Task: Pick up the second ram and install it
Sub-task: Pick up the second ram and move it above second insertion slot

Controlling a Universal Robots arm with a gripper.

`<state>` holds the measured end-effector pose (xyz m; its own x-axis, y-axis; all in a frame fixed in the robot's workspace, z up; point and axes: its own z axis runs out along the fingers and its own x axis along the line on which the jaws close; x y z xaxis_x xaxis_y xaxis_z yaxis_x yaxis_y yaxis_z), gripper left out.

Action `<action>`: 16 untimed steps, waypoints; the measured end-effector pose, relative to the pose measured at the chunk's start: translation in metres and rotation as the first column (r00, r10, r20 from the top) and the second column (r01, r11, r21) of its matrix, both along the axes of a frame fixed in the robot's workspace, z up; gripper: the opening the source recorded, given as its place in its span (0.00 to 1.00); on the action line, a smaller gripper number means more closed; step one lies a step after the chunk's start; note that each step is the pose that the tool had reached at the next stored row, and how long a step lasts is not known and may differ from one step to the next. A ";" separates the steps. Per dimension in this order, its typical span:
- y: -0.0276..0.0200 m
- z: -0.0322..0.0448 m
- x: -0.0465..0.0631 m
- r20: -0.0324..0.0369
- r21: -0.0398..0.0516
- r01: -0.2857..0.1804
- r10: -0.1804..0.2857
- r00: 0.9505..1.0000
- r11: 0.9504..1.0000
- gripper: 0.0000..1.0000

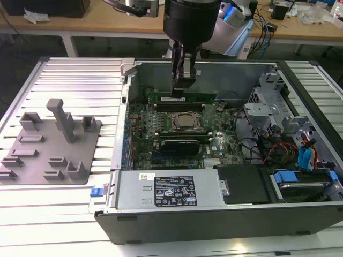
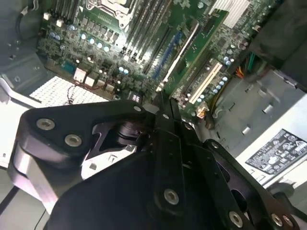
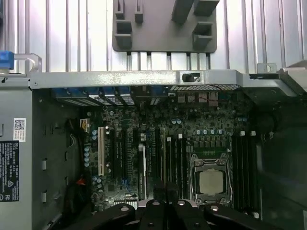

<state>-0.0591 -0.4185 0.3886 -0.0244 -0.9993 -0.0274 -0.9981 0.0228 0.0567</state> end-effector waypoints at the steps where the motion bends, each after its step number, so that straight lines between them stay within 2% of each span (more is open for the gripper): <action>1: 0.0025 -0.0020 0.001 -0.001 0.000 0.000 0.000 1.000 1.000 0.09; 3: 0.0083 -0.0088 0.003 -0.003 0.000 0.000 0.000 1.000 1.000 0.09; 9: 0.0152 -0.0238 0.009 -0.008 0.000 0.000 0.000 1.000 1.000 0.09; 13: 0.0198 -0.0378 0.016 -0.013 0.000 0.000 0.000 1.000 1.000 0.09; 14: 0.0223 -0.0428 0.019 -0.013 0.000 -0.001 0.001 1.000 1.000 0.09; 16: 0.0241 -0.0471 0.021 -0.013 0.000 -0.002 0.002 1.000 1.000 0.09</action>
